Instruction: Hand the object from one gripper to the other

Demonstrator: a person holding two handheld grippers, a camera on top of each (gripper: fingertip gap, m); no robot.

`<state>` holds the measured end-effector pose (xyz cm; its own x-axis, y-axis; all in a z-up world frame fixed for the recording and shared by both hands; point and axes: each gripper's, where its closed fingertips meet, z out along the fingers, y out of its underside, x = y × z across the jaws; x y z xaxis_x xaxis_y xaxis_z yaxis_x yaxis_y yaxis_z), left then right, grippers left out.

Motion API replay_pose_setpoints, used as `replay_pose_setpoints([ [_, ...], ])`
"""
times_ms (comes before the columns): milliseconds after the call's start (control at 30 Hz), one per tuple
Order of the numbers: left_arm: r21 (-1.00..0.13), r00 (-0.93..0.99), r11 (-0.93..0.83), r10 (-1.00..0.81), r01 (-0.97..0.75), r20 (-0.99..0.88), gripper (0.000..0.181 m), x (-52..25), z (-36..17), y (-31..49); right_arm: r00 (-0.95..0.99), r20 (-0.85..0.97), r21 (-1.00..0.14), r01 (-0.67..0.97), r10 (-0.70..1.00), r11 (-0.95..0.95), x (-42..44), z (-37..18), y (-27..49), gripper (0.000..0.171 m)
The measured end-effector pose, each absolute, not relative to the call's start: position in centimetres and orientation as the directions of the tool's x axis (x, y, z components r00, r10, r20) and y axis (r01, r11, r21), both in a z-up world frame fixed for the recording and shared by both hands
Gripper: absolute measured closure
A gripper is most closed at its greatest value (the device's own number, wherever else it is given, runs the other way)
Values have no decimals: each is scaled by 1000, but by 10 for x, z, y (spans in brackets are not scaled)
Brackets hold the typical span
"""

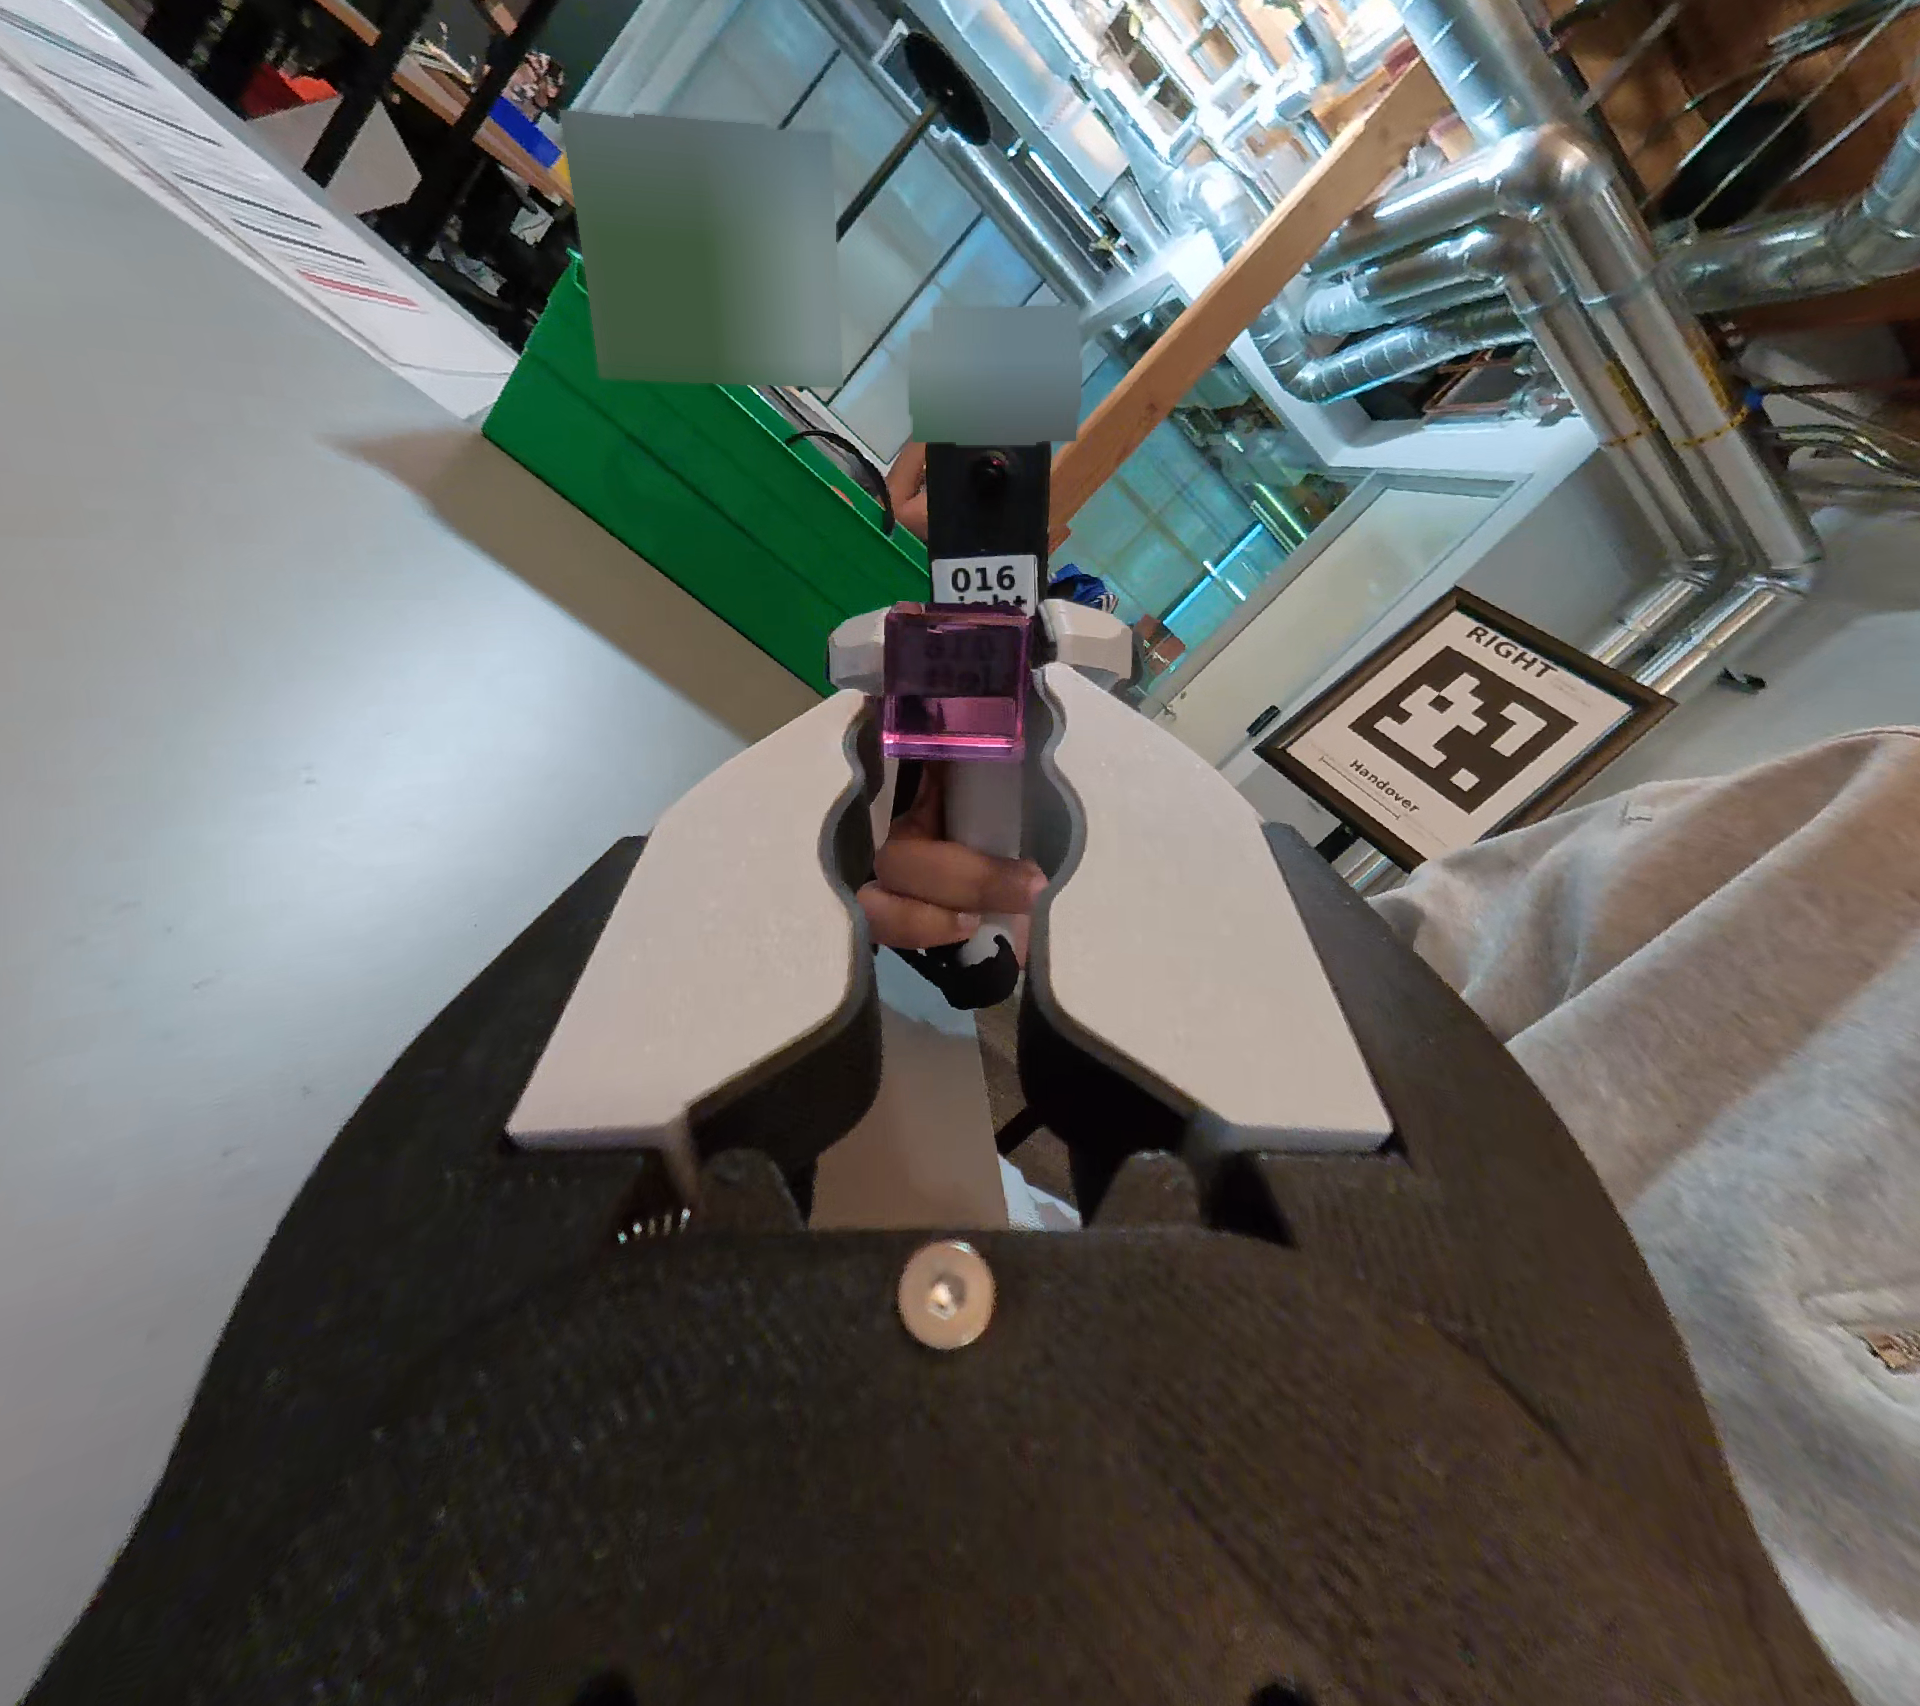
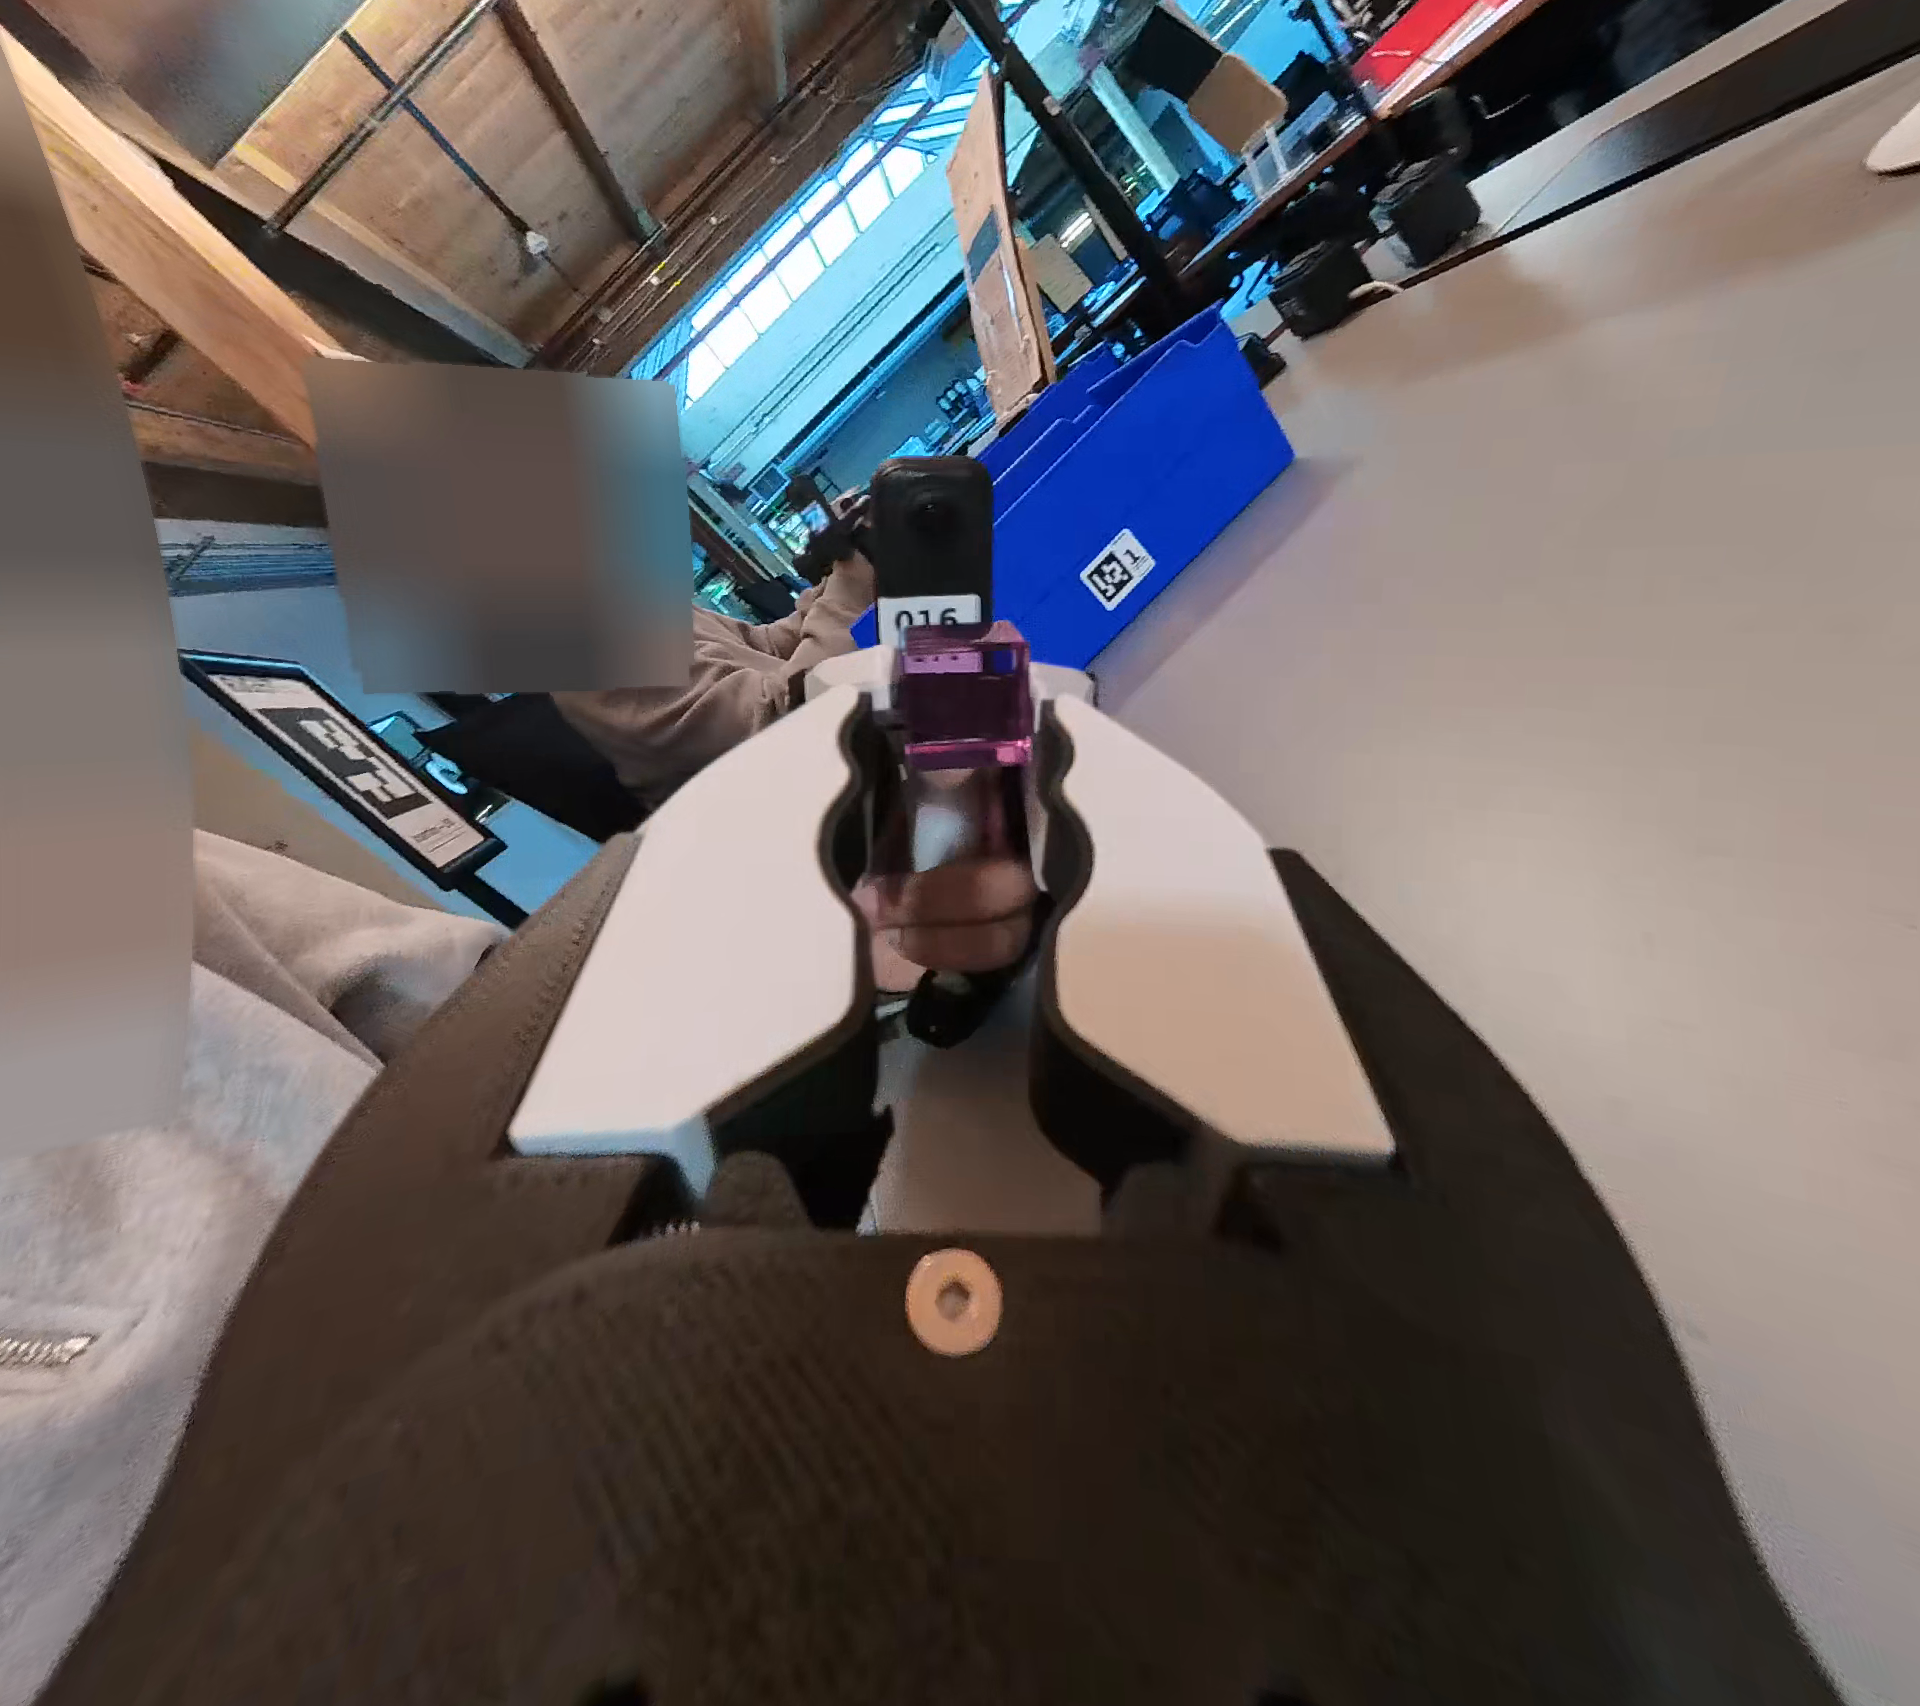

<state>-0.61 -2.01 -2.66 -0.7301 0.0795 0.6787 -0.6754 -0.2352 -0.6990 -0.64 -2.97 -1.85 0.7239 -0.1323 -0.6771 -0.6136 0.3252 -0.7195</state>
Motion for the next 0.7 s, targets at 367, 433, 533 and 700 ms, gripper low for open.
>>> replay_pose_setpoints([
  [367, -712, -735, -190, 114, -676, 668, 156, -17, -28, -28, 724, -684, -716, -640, -95, 279, -11, -21, -24, 146],
  [433, -708, -731, -189, 118, -681, 672, 155, -17, -28, -28, 725, -682, -720, -639, -100, 271, -11, -21, -24, 146],
  [533, -707, -730, -185, 117, -683, 674, 155, -17, -28, -29, 724, -681, -721, -638, -107, 270, -11, -21, -25, 146],
  [700, -716, -739, -193, 87, -670, 668, 152, -15, -30, -30, 714, -690, -712, -639, -120, 292, -6, -22, -28, 146],
])
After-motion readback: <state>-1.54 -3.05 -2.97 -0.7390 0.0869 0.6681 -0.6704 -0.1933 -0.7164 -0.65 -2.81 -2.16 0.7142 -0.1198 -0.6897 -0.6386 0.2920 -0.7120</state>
